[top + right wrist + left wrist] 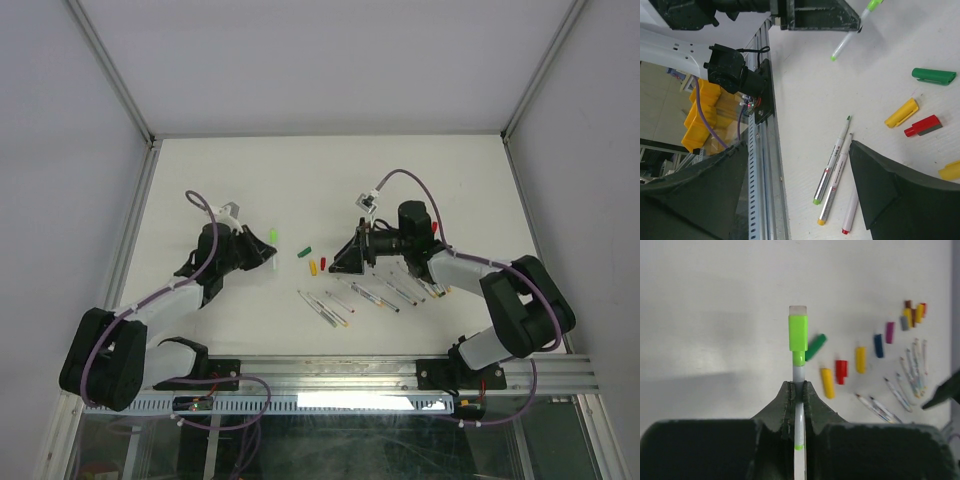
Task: Open the pen caps
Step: Pick up the pen from the center of the board.
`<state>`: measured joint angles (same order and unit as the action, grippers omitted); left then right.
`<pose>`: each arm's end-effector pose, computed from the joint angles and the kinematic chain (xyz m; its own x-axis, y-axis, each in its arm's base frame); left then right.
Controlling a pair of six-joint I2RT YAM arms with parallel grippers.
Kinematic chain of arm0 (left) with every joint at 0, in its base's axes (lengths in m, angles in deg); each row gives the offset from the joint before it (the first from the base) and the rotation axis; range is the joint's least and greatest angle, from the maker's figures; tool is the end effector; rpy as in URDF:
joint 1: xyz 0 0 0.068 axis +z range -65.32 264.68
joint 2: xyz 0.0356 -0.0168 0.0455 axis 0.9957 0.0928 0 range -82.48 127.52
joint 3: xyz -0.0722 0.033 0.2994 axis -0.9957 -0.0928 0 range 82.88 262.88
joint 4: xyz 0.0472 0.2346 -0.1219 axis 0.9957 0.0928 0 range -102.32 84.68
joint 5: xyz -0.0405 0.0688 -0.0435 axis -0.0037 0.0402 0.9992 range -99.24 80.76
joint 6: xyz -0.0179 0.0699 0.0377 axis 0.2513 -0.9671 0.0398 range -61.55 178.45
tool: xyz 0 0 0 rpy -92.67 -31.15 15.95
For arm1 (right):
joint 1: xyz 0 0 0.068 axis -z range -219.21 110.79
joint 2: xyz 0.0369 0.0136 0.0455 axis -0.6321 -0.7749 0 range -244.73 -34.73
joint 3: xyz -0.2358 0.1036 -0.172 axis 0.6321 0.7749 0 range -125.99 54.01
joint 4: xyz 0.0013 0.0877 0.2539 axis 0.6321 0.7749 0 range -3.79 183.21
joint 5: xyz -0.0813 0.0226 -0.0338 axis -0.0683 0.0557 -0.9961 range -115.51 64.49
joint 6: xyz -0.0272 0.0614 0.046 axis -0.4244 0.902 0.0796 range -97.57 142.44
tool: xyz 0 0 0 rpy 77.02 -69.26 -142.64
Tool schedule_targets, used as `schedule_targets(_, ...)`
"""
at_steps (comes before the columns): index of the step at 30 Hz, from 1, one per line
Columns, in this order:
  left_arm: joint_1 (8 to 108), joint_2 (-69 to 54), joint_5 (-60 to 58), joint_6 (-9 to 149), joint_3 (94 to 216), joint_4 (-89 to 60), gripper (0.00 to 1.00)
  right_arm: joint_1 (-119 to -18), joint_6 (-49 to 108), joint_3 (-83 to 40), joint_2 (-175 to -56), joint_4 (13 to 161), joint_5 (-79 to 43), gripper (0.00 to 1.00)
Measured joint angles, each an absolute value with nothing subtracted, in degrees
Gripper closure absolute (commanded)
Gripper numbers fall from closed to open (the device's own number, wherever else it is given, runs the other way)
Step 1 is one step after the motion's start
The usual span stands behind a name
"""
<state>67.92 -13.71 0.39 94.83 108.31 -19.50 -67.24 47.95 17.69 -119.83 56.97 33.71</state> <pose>0.2373 -0.0839 0.1806 -0.7002 -0.3999 -0.5915 -0.0023 0.8297 -0.5582 0.2448 0.1990 0.2270 -0.6779 -0.1113 -0.7267 -0.7348 0.1319 0.6653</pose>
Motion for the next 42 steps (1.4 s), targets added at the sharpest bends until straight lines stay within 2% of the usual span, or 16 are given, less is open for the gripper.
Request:
schedule_targets(10,50.66,-13.32,1.62,108.05,103.55,-45.88,1.00,-67.92,55.21,19.44,-121.92,49.63,31.42,0.13)
schedule_targets(16,43.71,-7.18,-3.32,111.50,103.57,-56.51,1.00,-68.07,57.24,19.46,-121.92,49.19,29.12,0.21)
schedule_targets(20,40.82,-4.64,-6.65,112.66,103.57,-60.68,1.00,-68.53,57.29,19.44,-121.92,50.29,28.16,0.37)
schedule_targets(25,38.83,-2.91,-10.62,113.84,103.57,-64.83,1.00,-69.71,56.17,18.24,-121.92,54.94,27.44,0.49)
schedule_targets(31,37.76,-2.48,-13.84,114.63,103.57,-66.63,1.00,-70.08,55.67,17.37,-121.92,56.86,27.81,0.96)
schedule_targets(32,37.74,-2.26,-14.14,114.70,103.57,-66.74,1.00,-70.10,55.65,17.26,-121.92,56.97,27.92,1.00)
schedule_targets(35,37.41,-2.00,-14.82,114.65,103.55,-67.76,1.00,-69.99,56.00,16.91,-121.90,57.83,27.88,1.00)
schedule_targets(42,37.35,-3.04,-15.26,114.02,102.15,-69.18,0.58,-69.99,55.80,15.38,-121.90,60.32,28.21,1.00)
